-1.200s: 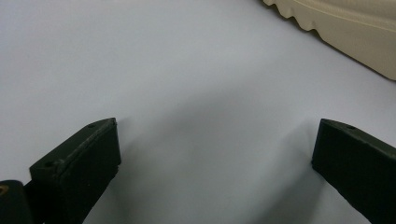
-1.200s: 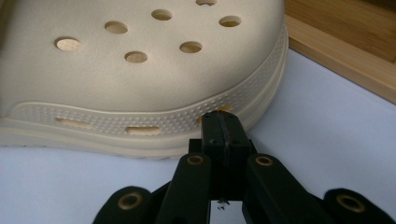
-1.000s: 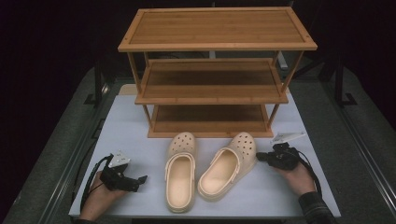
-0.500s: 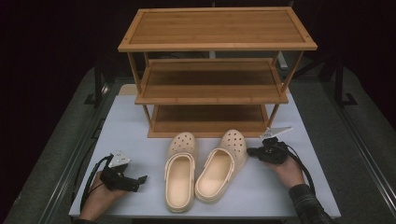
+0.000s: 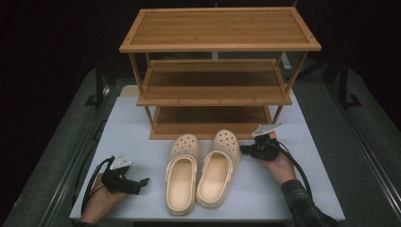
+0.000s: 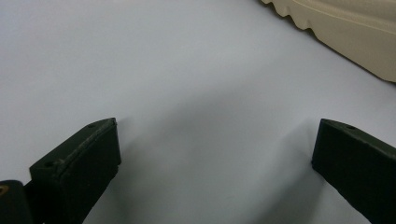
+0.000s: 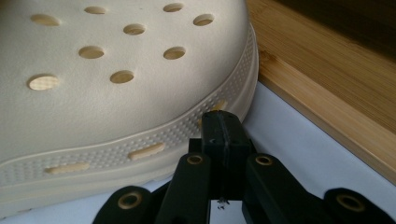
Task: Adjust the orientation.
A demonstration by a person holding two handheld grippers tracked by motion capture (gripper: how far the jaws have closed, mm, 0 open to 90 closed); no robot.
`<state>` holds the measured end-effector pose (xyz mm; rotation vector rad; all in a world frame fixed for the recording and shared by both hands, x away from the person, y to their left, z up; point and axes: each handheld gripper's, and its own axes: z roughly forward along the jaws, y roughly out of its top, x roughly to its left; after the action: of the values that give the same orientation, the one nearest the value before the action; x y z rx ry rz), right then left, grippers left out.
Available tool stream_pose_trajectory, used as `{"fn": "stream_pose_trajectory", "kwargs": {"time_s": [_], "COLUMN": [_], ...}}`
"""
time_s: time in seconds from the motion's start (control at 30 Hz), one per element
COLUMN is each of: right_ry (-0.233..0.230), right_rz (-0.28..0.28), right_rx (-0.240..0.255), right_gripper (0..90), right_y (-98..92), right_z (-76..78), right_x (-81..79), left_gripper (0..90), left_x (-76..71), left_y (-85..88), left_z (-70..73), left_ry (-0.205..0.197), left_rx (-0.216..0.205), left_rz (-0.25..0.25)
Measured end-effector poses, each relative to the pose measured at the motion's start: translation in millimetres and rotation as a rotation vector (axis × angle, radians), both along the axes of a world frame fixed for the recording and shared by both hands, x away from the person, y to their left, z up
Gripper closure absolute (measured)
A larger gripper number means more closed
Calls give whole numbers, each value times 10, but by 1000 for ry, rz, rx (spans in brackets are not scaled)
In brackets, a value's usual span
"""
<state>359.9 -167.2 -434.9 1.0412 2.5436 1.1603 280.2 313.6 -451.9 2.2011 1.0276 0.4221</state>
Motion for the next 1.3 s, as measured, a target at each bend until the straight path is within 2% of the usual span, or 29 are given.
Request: {"fn": "stream_pose_trajectory", "kwargs": {"time_s": [0.17, 0.57, 0.83, 0.9, 0.97, 1.0, 1.1, 1.17, 1.23, 1.3], "right_ry": [3, 2, -1, 8, 9, 11, 14, -4, 23, 8], "right_rz": [1, 26, 15, 3, -17, -23, -38, -45, -49, -60], "right_rx": [2, 12, 17, 26, 29, 32, 44, 60, 58, 55], "right_gripper": [899, 900, 899, 881, 811, 808, 773, 725, 678, 657], "right_y": [34, 290, 391, 377, 344, 320, 233, 168, 115, 59], "right_z": [3, -15, -22, -20, -7, 5, 52, 71, 83, 98], "right_x": [23, 160, 210, 205, 192, 181, 121, 59, 27, -41], "left_gripper": [4, 4, 4, 4, 4, 4, 4, 4, 4, 4], "left_x": [2, 1, 2, 2, 0, -1, 0, 0, 0, 0], "left_y": [-1, 0, -1, 0, 0, 0, 0, 0, 0, -1], "left_z": [1, 2, 1, 1, 1, 1, 0, 0, 0, 1], "left_ry": [1, 3, 2, 1, 1, 1, 0, 0, -1, 0], "left_rx": [1, 1, 0, 0, 1, 0, -1, 0, 0, 0], "left_rz": [0, 0, 0, 0, -1, -1, -1, 0, -1, -1]}}
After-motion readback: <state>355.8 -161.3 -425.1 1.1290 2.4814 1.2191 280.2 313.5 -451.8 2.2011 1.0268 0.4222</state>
